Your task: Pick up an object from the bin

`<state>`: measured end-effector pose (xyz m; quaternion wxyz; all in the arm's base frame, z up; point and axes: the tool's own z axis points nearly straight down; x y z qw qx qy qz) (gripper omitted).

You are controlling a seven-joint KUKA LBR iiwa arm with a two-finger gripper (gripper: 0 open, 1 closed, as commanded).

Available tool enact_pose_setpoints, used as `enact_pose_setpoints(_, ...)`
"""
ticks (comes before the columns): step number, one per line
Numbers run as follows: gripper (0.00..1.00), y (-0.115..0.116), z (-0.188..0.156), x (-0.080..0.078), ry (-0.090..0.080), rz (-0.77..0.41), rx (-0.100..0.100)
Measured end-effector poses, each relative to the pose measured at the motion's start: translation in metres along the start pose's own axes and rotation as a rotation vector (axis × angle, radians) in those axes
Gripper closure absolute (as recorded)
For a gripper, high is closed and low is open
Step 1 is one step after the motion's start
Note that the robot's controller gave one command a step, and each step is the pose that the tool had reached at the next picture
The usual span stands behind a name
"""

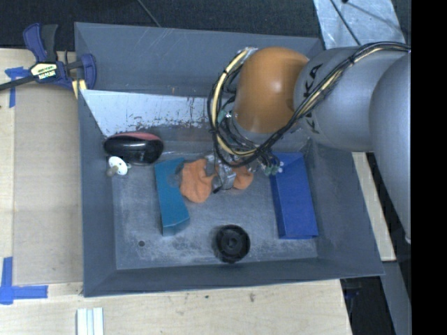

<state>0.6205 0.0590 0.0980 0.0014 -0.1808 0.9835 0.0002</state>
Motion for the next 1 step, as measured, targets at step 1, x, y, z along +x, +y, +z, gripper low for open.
enact_pose_setpoints(1, 1.00, 0.0000, 0.0000, 0.0000, 0.000, 0.000, 0.000)
